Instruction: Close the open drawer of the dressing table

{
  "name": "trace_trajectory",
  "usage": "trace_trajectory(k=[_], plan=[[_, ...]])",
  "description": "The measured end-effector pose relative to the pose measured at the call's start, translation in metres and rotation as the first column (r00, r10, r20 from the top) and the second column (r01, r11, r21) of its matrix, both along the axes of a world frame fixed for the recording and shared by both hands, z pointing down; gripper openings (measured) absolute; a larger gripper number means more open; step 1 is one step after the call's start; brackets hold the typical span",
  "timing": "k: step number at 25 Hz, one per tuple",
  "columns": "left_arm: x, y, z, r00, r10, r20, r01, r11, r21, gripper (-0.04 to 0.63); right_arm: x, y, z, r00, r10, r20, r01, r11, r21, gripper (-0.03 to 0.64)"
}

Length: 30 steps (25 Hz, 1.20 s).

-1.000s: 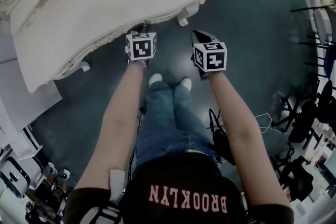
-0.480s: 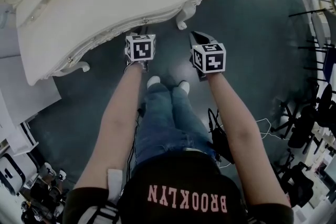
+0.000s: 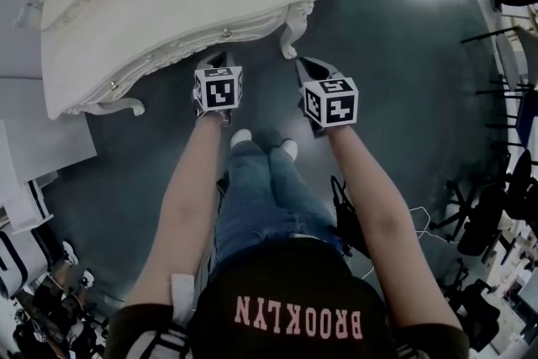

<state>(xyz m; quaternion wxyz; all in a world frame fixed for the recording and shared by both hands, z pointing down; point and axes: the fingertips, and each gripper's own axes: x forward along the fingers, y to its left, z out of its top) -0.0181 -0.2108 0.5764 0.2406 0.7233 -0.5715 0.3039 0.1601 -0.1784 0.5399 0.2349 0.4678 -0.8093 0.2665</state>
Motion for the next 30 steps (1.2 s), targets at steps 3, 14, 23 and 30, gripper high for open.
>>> trace_trajectory(k=[3, 14, 23, 30], plan=[[0.005, 0.013, -0.018, 1.0, -0.025, -0.012, 0.025, 0.999, 0.026, 0.006, 0.001, 0.01, -0.016, 0.999, -0.037, 0.014, 0.036, 0.999, 0.04, -0.009], [0.019, 0.057, -0.091, 0.995, -0.068, -0.072, 0.08, 0.982, 0.169, 0.006, 0.005, 0.044, -0.08, 0.979, -0.195, -0.051, 0.201, 0.959, 0.199, -0.009], [0.015, 0.075, -0.162, 0.997, -0.033, -0.075, 0.055, 0.947, 0.316, 0.006, -0.003, 0.059, -0.158, 0.972, -0.221, -0.079, 0.235, 0.911, 0.34, -0.009], [0.013, 0.081, -0.226, 0.997, 0.06, -0.05, -0.032, 0.9, 0.435, 0.006, -0.014, 0.059, -0.22, 0.979, -0.191, -0.069, 0.201, 0.872, 0.446, -0.009]])
